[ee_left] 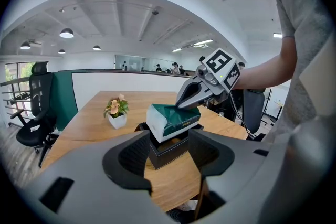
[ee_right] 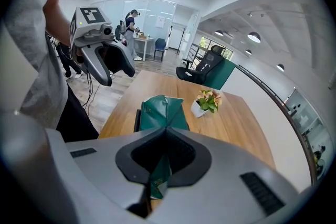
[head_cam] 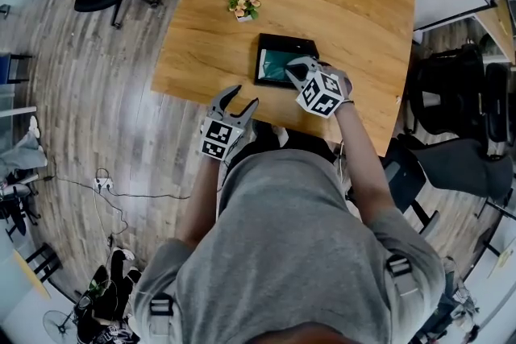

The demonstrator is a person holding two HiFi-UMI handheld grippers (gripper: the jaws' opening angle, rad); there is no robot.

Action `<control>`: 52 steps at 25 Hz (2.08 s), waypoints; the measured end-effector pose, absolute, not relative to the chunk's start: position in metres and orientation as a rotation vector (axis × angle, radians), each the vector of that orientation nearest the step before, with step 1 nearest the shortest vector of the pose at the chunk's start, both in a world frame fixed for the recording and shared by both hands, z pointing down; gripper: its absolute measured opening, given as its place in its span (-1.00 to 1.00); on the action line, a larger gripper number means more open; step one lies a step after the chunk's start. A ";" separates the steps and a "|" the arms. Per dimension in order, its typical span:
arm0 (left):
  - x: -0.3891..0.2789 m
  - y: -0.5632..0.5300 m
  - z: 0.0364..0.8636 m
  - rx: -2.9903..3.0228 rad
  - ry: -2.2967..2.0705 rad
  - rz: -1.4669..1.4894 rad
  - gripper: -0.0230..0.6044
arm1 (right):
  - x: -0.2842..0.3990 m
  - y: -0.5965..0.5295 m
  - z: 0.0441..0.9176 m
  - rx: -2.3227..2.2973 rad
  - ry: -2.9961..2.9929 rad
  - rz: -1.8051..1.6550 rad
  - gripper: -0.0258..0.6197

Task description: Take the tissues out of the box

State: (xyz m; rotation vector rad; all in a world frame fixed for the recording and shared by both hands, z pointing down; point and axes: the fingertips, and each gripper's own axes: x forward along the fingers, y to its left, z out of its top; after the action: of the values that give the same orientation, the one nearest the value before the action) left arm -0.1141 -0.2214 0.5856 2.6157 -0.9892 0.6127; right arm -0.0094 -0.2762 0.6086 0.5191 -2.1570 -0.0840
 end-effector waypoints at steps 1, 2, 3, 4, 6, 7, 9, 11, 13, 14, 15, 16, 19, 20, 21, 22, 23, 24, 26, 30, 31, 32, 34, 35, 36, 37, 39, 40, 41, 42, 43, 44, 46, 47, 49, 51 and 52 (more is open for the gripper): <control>-0.115 -0.222 0.585 2.617 -0.994 0.612 -0.15 | -0.008 -0.276 0.608 0.519 -2.152 -0.086 -0.90; -0.115 -0.222 0.585 2.616 -0.999 0.609 -0.15 | -0.007 -0.276 0.607 0.518 -2.148 -0.089 -0.90; -0.114 -0.223 0.584 2.612 -0.999 0.604 -0.15 | -0.005 -0.276 0.606 0.519 -2.145 -0.091 -0.90; -0.112 -0.223 0.582 2.607 -0.997 0.597 -0.15 | -0.002 -0.276 0.604 0.523 -2.143 -0.094 -0.90; -0.109 -0.223 0.580 2.611 -0.996 0.590 -0.15 | 0.002 -0.276 0.598 0.536 -2.138 -0.098 -0.90; -0.109 -0.223 0.580 2.620 -0.998 0.592 -0.15 | 0.005 -0.277 0.595 0.544 -2.137 -0.101 -0.90; -0.108 -0.224 0.579 2.638 -1.000 0.596 -0.15 | 0.009 -0.278 0.591 0.556 -2.132 -0.106 -0.90; -0.106 -0.225 0.577 2.646 -1.000 0.592 -0.15 | 0.012 -0.278 0.588 0.565 -2.126 -0.112 -0.90; -0.104 -0.224 0.574 2.651 -0.998 0.591 -0.15 | 0.014 -0.276 0.586 0.575 -2.124 -0.116 -0.90; -0.103 -0.223 0.573 2.651 -0.993 0.590 -0.15 | 0.015 -0.275 0.585 0.580 -2.123 -0.117 -0.90; -0.102 -0.222 0.571 2.649 -0.986 0.589 -0.15 | 0.015 -0.273 0.585 0.584 -2.122 -0.119 -0.90; -0.101 -0.222 0.570 2.649 -0.981 0.590 -0.15 | 0.015 -0.272 0.584 0.588 -2.121 -0.122 -0.90; -0.101 -0.221 0.569 2.652 -0.977 0.594 -0.15 | 0.013 -0.269 0.579 0.591 -2.119 -0.136 -0.90; -0.101 -0.221 0.569 2.654 -0.976 0.595 -0.15 | 0.012 -0.267 0.578 0.591 -2.119 -0.141 -0.90; -0.100 -0.220 0.569 2.656 -0.974 0.595 -0.15 | 0.012 -0.266 0.577 0.591 -2.118 -0.144 -0.90; -0.099 -0.220 0.569 2.659 -0.972 0.595 -0.15 | 0.012 -0.265 0.577 0.591 -2.117 -0.145 -0.90; -0.098 -0.220 0.570 2.661 -0.969 0.594 -0.15 | 0.013 -0.265 0.577 0.592 -2.117 -0.145 -0.90; -0.096 -0.219 0.570 2.662 -0.967 0.592 -0.15 | 0.013 -0.264 0.578 0.593 -2.117 -0.144 -0.90; -0.095 -0.218 0.571 2.664 -0.961 0.589 -0.15 | 0.014 -0.262 0.577 0.597 -2.118 -0.142 -0.90; -0.093 -0.215 0.573 2.662 -0.954 0.593 -0.15 | 0.014 -0.261 0.576 0.604 -2.123 -0.145 -0.90; -0.093 -0.214 0.573 2.661 -0.953 0.595 -0.15 | 0.014 -0.260 0.576 0.605 -2.123 -0.145 -0.90; -0.094 -0.213 0.574 2.660 -0.952 0.597 -0.15 | 0.014 -0.260 0.577 0.604 -2.122 -0.144 -0.90; -0.095 -0.211 0.575 2.656 -0.951 0.599 -0.15 | 0.012 -0.258 0.578 0.603 -2.122 -0.143 -0.90; -0.096 -0.210 0.576 2.655 -0.951 0.600 -0.15 | 0.011 -0.257 0.578 0.603 -2.123 -0.143 -0.90; -0.096 -0.210 0.576 2.655 -0.951 0.600 -0.15 | 0.011 -0.257 0.578 0.604 -2.124 -0.143 -0.90; -0.096 -0.211 0.576 2.656 -0.951 0.600 -0.15 | 0.011 -0.257 0.578 0.605 -2.124 -0.144 -0.90; -0.097 -0.211 0.576 2.658 -0.951 0.600 -0.15 | 0.010 -0.258 0.578 0.607 -2.125 -0.146 -0.90; -0.098 -0.211 0.576 2.657 -0.950 0.601 -0.15 | 0.010 -0.258 0.578 0.608 -2.125 -0.145 -0.90; -0.099 -0.210 0.576 2.657 -0.950 0.603 -0.15 | 0.009 -0.258 0.578 0.609 -2.125 -0.145 -0.90; -0.100 -0.210 0.576 2.657 -0.949 0.604 -0.15 | 0.009 -0.258 0.577 0.610 -2.124 -0.144 -0.90; -0.100 -0.210 0.575 2.657 -0.948 0.605 -0.15 | 0.008 -0.258 0.577 0.611 -2.123 -0.144 -0.90; -0.101 -0.211 0.575 2.658 -0.948 0.604 -0.15 | 0.008 -0.258 0.577 0.612 -2.122 -0.144 -0.90; -0.101 -0.211 0.574 2.660 -0.948 0.600 -0.15 | 0.008 -0.258 0.577 0.614 -2.121 -0.143 -0.90; -0.101 -0.211 0.574 2.661 -0.948 0.599 -0.15 | 0.009 -0.258 0.578 0.614 -2.121 -0.142 -0.90; -0.100 -0.212 0.575 2.661 -0.947 0.599 -0.15 | 0.010 -0.258 0.579 0.613 -2.122 -0.137 -0.90; -0.100 -0.213 0.576 2.660 -0.946 0.601 -0.15 | 0.010 -0.259 0.579 0.613 -2.126 -0.132 -0.90; -0.101 -0.213 0.577 2.660 -0.946 0.603 -0.15 | 0.010 -0.259 0.579 0.614 -2.130 -0.129 -0.90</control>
State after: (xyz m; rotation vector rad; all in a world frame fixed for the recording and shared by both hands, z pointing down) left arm -0.1010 -0.2129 0.5768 2.6595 -0.9461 0.6032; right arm 0.0100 -0.2593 0.5793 0.6144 -2.1299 -0.1294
